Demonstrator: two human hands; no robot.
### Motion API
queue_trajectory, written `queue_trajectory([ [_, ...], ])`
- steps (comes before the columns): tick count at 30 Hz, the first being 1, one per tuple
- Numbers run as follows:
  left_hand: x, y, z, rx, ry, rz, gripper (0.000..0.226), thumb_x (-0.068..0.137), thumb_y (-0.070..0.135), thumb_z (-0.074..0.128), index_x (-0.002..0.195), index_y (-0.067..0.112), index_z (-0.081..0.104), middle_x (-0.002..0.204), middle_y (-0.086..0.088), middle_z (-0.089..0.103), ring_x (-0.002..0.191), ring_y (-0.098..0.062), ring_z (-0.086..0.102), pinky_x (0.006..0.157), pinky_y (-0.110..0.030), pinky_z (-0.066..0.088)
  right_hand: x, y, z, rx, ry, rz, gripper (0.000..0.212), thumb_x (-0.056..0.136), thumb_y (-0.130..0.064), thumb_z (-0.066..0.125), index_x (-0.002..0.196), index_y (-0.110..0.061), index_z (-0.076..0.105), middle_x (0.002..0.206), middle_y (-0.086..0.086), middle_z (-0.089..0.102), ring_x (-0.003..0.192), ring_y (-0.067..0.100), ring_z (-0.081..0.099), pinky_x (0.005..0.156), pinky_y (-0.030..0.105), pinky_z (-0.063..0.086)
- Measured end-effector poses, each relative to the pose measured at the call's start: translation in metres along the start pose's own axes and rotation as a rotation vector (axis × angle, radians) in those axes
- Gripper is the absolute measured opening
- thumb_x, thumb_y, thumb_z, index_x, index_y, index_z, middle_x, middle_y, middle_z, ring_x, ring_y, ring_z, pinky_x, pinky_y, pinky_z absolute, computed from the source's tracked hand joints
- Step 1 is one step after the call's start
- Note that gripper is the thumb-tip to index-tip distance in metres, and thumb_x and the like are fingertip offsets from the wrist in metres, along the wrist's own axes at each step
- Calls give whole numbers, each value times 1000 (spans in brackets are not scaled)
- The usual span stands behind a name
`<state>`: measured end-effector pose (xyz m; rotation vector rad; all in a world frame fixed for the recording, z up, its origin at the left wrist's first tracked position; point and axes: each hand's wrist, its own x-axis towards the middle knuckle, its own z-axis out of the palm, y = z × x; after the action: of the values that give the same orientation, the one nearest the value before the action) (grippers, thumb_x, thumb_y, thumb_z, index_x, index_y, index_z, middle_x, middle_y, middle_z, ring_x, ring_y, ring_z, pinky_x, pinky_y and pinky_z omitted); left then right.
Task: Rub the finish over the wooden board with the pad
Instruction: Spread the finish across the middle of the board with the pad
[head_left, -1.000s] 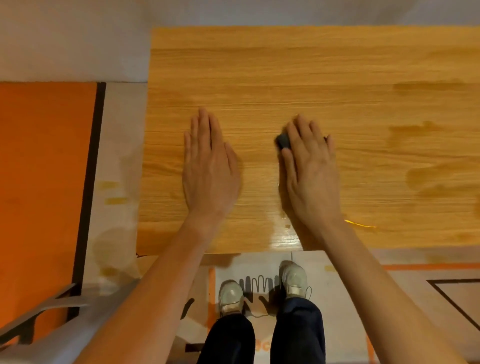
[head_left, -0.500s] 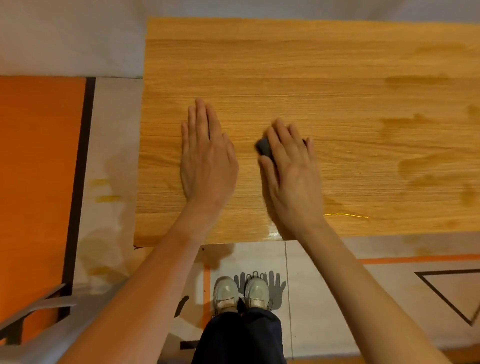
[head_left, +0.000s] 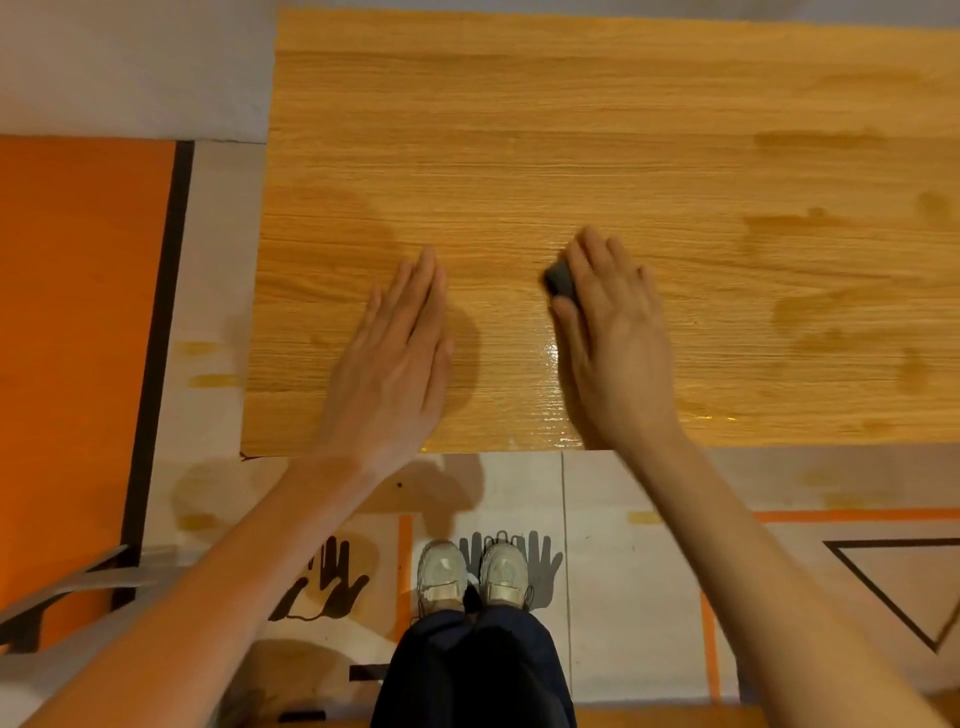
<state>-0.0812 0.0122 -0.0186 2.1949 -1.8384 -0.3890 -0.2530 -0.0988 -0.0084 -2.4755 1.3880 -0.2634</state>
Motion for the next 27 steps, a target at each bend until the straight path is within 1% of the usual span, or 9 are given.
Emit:
queue_trajectory([
  [3,2,0,6,48,27,-15,55,109,31,15,158,10,2,167,-4,-8,154,-14,-10,125,-29,-7,-75,0,-2,-21,-9,-59,46,104,-27,38,148,-10,34,156,4,30,148,18,19,123,34,10],
  [5,3,-2,7,50,34,-13,55,109,31,18,159,10,4,168,-5,-6,155,-14,-8,124,-27,-9,-85,9,-6,-38,-40,-127,47,104,-29,37,146,-10,36,156,4,31,147,18,21,122,35,13],
  [7,5,-5,7,53,37,-4,56,109,32,18,159,9,5,168,-5,-5,155,-14,-6,124,-26,-9,-60,20,-10,-28,-57,-125,46,104,-28,40,146,-9,37,155,5,32,146,21,23,122,35,13],
  [12,5,-6,9,35,46,14,58,108,36,15,159,10,7,168,-4,0,155,-14,-2,125,-28,-3,28,50,-15,3,2,33,47,105,-27,35,149,-11,31,158,7,25,148,22,18,123,37,9],
  [16,4,-5,9,24,71,13,57,108,35,18,159,10,11,168,-3,3,155,-14,1,125,-27,-2,-46,50,-16,15,21,9,47,105,-27,35,148,-10,32,157,6,28,148,22,19,123,37,11],
  [19,3,-4,10,28,84,13,57,108,34,19,159,10,12,168,-3,4,155,-14,1,125,-25,-4,-96,56,-20,-2,-21,-64,48,104,-30,34,148,-11,33,157,3,28,148,20,19,123,37,11],
  [22,4,-5,10,46,85,8,56,109,34,20,159,9,14,168,-3,5,155,-13,2,124,-23,-4,-59,66,-24,-23,-35,-97,47,104,-28,36,147,-10,35,156,7,30,147,23,22,122,37,12],
  [25,4,-6,10,52,86,17,55,109,34,21,159,10,15,168,-3,7,155,-12,3,124,-22,-4,2,70,-24,-3,-4,-13,47,105,-28,34,149,-10,31,158,7,25,148,23,17,122,37,8],
  [27,4,-6,10,55,90,17,55,109,34,22,159,10,15,168,-3,8,155,-13,3,124,-22,-3,7,70,-22,22,17,13,48,105,-28,34,149,-10,30,159,8,24,148,23,16,122,37,7],
])
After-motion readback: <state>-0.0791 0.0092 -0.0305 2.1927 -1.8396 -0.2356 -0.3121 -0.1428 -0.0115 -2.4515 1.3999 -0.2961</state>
